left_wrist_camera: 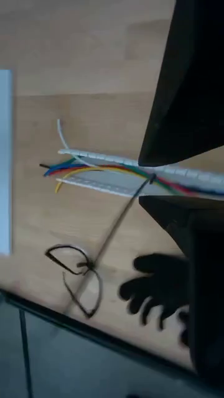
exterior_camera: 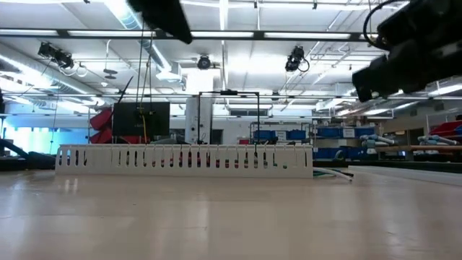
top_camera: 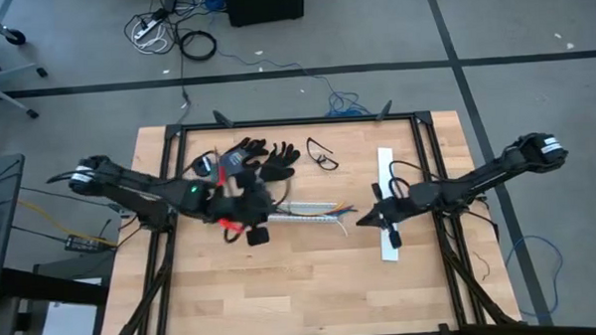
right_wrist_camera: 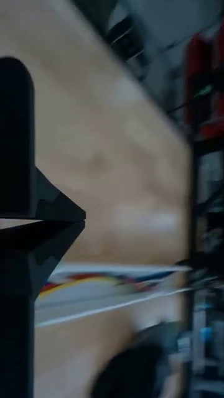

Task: Ziptie cables
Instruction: Put the ziptied cables in a white cable duct

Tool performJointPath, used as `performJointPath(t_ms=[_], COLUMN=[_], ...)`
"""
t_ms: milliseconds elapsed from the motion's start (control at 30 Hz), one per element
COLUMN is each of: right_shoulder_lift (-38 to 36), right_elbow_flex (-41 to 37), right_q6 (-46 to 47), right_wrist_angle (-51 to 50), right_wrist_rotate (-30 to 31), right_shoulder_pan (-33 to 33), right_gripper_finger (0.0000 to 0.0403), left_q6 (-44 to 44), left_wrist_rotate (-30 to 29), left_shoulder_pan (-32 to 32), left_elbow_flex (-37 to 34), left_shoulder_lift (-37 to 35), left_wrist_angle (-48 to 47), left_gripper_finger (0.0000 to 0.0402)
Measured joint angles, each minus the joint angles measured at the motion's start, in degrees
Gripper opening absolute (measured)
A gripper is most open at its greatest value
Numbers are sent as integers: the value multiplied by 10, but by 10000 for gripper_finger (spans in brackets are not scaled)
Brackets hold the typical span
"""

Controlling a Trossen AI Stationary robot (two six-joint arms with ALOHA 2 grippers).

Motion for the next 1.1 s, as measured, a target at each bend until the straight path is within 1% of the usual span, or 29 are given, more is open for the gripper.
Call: performJointPath(t_ms=[67, 167, 267, 300, 367, 433, 533, 633, 733, 867, 967, 1100], right_shoulder_lift=[1, 20, 55, 71, 112, 166, 253, 341, 410, 477, 510, 522], right_elbow_flex=[0, 31, 77, 92, 125, 160, 221, 289, 353, 417, 451, 473], right_q6=[-15, -55, -94, -107, -130, -140, -119, -64, -29, -23, -23, -27], right_wrist_angle=[44, 72, 80, 79, 81, 87, 87, 75, 46, 23, 18, 6], right_wrist_rotate=[-1, -2, -4, -4, -4, -5, -6, -9, -18, -56, -86, -75], right_shoulder_pan=[8, 13, 8, 3, -7, -20, -43, -67, -85, -95, -93, -92], right_gripper_finger=[7, 21, 47, 58, 85, 116, 163, 201, 221, 221, 214, 208], left_q6=[-47, -94, -113, -117, -120, -111, -72, -41, -24, -4, 12, 36], left_wrist_rotate=[-16, -26, -55, -70, -98, -118, -136, -129, -102, -71, -45, -28], left_shoulder_pan=[-25, -57, -73, -76, -77, -73, -58, -36, -12, 6, 15, 18], left_elbow_flex=[-69, -159, -221, -240, -273, -306, -353, -383, -410, -424, -433, -433], left_shoulder_lift=[-39, -72, -77, -76, -77, -78, -78, -79, -78, -78, -77, -81], left_wrist_angle=[57, 143, 189, 191, 192, 228, 267, 300, 321, 348, 370, 375], left_gripper_finger=[80, 80, 80, 80, 80, 80, 80, 80, 80, 80, 80, 80])
